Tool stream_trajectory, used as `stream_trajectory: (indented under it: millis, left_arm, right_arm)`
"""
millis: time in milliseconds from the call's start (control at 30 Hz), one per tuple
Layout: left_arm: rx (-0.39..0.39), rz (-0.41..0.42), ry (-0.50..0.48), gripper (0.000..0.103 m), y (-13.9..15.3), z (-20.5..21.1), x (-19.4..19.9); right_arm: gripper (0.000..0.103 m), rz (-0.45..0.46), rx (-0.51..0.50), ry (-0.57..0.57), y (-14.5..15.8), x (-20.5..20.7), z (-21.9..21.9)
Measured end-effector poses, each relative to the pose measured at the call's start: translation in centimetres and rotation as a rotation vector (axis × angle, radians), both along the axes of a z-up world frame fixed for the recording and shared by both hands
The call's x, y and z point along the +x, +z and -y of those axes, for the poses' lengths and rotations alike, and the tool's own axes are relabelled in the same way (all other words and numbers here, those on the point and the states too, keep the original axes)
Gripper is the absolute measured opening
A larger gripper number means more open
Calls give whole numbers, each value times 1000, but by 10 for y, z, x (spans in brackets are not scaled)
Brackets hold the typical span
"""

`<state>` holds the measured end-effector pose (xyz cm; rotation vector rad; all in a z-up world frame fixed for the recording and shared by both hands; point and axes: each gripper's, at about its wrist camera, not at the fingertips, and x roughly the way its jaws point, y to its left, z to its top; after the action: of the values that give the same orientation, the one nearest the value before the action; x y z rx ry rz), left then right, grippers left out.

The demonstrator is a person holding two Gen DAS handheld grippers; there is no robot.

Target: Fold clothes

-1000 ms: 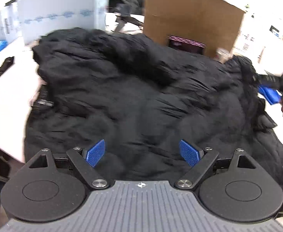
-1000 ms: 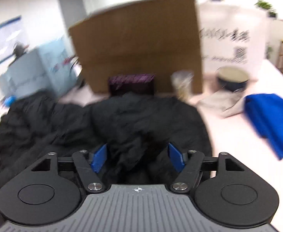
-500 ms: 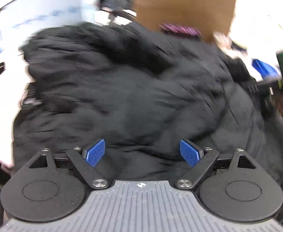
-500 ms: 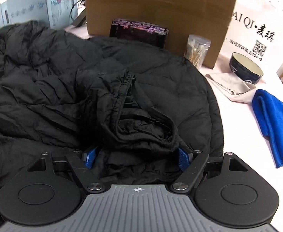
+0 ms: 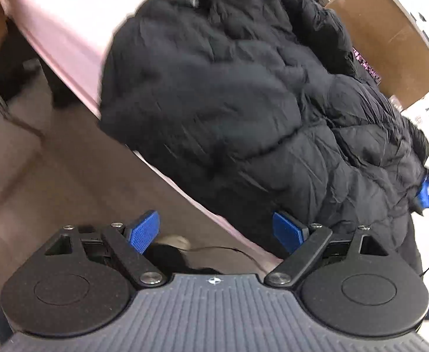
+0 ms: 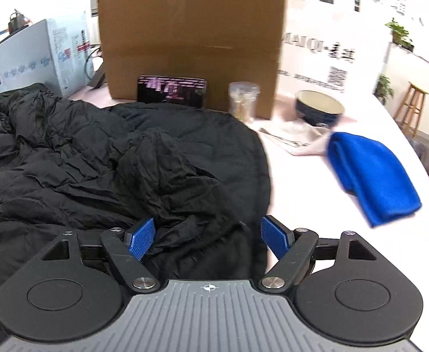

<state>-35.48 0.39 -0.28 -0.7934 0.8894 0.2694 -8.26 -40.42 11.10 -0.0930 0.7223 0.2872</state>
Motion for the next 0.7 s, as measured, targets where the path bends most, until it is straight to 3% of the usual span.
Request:
stream_trajectory:
  millis: [167,367,433,467,533,600,700]
  left_arm:
    - [-25,-8,-40,84,-8,8,26]
    - [-21,14,-169,83,18,16,59]
    - [23,-5,-269,84,32,26,76]
    - [77,-58,-396,84,44,40,92]
    - [131,-116,-529,84,53,54,106]
    - [258,-205,-790,84,70,84,122]
    - [310,-256,-915,84,85,90,127]
  right_arm:
    - [80,-27,65,-119,7,-6,36]
    - [80,-83,162,-199,4,-33,77]
    - [80,-115,194,-194,-3,-51,85]
    - [80,-134,218,-201,-7,-62,89]
    - [80,-168,261,-222,-15,-83,96]
    - [80,-213,312,-252,-25,-105,104]
    - [80,-231,354,-314,-35,-138,115]
